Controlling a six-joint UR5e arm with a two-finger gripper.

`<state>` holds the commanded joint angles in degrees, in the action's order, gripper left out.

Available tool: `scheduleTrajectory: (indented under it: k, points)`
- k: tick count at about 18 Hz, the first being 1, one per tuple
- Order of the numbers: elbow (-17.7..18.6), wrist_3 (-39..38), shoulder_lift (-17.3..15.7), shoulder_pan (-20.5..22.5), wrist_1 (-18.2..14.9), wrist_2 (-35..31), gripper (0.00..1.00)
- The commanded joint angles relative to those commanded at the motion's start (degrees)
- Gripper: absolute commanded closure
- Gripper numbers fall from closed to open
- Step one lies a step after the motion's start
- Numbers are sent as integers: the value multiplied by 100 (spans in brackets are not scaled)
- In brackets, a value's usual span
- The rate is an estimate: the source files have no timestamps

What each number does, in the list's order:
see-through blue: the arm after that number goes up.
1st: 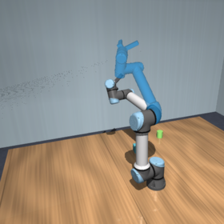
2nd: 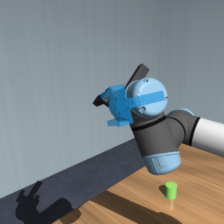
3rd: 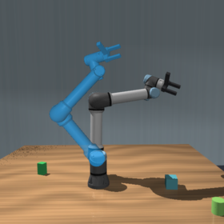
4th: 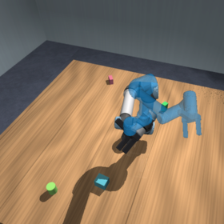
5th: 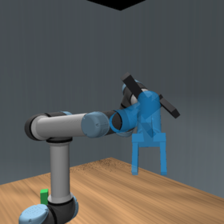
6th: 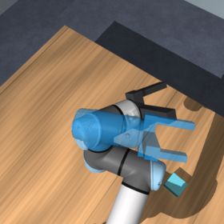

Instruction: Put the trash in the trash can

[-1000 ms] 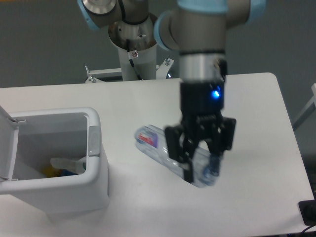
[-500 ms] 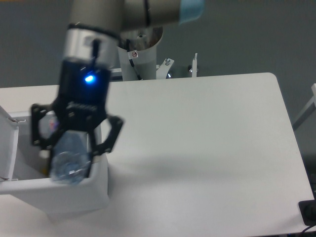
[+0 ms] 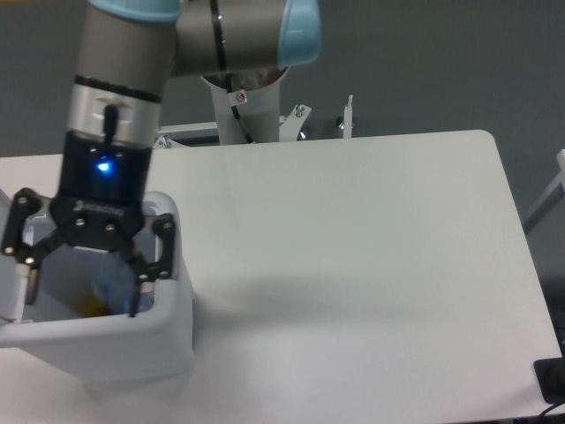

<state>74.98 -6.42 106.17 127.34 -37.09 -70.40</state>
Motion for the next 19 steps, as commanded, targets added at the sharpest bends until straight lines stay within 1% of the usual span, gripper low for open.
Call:
scheduleTrajectory:
  k: [3,6,7,8,9,10,12,14,15,16,17,18,19]
  points:
    - [-211,-9,52,571,0,-9,0]
    - [-229,61,79,1133,-35,-18,0]
    - [-220,210,79,1318,-53,-26,0]
    - [-125,750,70,1563,-79,-26,0]
    - [-97,1095,62,1705,-88,-44,0]
    - [-123,1395,53,1828,-166,-114,0]
    - [-141,2088,9,2162,-412,-237,0]
    - [-141,3150,9,2374,-789,-263,0]
    - [-159,3730,26,2444,-1052,-351,0]
    - [-176,4266,26,2506,-1290,-552,0]
    - [-176,4881,9,2541,-1623,-1024,0]
    - [-202,5148,9,2550,-1765,-1307,0]
    - [-203,5255,9,2568,-1819,-1405,0]
